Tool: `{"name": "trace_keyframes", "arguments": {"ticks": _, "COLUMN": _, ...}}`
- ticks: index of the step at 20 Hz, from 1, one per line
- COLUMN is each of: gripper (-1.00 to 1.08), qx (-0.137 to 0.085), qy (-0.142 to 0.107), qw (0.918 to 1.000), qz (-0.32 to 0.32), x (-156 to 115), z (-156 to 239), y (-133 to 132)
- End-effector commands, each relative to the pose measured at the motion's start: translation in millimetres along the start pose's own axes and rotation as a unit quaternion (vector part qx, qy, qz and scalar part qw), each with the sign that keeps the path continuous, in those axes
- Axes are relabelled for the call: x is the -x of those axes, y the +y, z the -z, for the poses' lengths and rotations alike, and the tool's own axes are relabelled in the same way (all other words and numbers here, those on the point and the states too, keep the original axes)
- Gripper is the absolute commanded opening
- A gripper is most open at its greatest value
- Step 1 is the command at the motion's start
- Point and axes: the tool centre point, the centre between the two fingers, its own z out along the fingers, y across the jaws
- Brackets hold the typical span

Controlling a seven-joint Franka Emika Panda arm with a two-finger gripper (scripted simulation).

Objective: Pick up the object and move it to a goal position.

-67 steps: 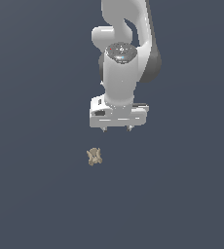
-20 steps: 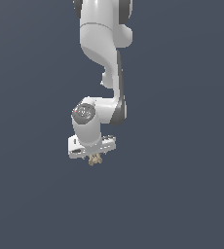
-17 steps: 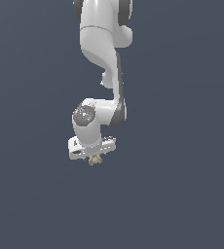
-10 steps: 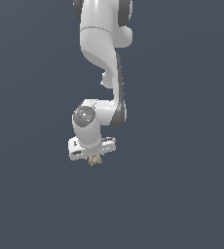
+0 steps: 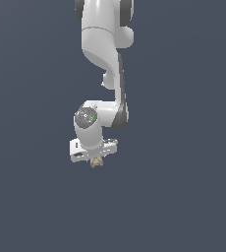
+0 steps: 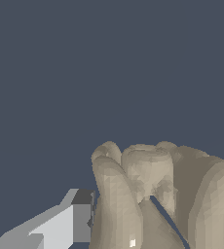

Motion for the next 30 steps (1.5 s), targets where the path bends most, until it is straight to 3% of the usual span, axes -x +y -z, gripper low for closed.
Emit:
{"name": "trace_keyframes", "arguments": {"ticks": 1, "gripper": -1.0, "qx": 0.0, "qy": 0.0, "qw": 1.0, "qz": 0.001, "x": -2.8, "z": 3.0, "y": -7.1}}
{"name": "trace_keyframes", "arguments": {"ticks": 8, "gripper": -1.0, "qx": 0.0, "qy": 0.0, "qw": 1.0, "qz": 0.001, "x": -19.9, "z": 23.1, "y": -53.4}}
{"name": "trace_keyframes", "arguments": {"ticks": 24, "gripper": -1.0, "qx": 0.0, "qy": 0.0, "qw": 1.0, "qz": 0.001, "x": -86.0, "z": 97.0, "y": -221.6}}
{"name": "trace_keyframes", "arguments": {"ticks": 30, "gripper": -1.0, "qx": 0.0, "qy": 0.0, "qw": 1.0, "qz": 0.0, "x": -107.6, "z": 118.6, "y": -270.4}}
